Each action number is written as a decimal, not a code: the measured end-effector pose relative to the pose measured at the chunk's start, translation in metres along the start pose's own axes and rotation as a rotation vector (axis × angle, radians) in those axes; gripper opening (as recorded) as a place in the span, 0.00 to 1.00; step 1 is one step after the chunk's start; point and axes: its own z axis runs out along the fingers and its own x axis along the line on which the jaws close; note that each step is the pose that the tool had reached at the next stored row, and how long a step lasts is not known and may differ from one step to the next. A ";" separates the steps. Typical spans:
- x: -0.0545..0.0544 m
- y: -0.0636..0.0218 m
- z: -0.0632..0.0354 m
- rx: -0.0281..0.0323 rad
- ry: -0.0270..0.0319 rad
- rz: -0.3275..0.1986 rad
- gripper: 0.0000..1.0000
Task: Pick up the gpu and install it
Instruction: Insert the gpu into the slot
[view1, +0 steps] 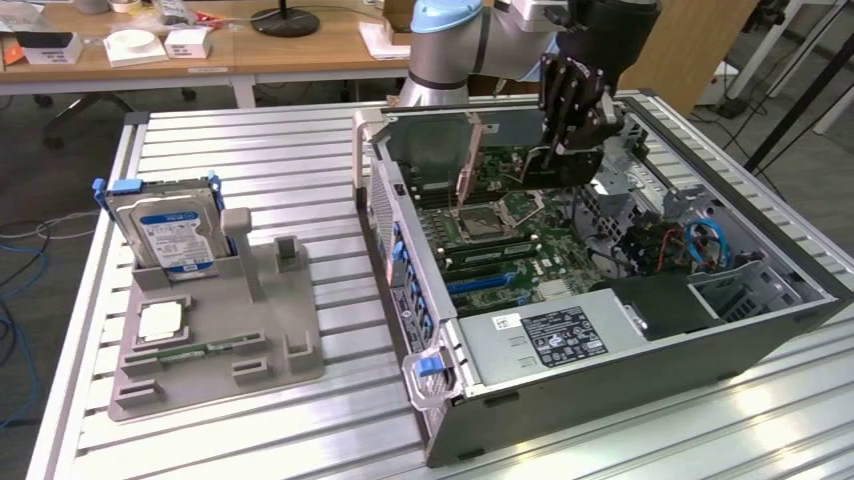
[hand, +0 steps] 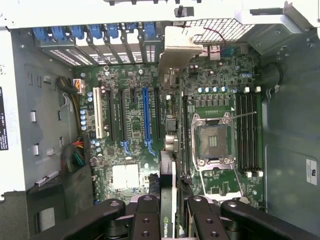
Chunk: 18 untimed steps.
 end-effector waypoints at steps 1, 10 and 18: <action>0.000 0.0000 0.0003 0.0002 0.0000 0.000 0.26; 0.000 0.0002 0.0010 0.0005 -0.0002 0.000 0.26; 0.000 0.0018 0.0040 0.0024 -0.0007 0.000 0.26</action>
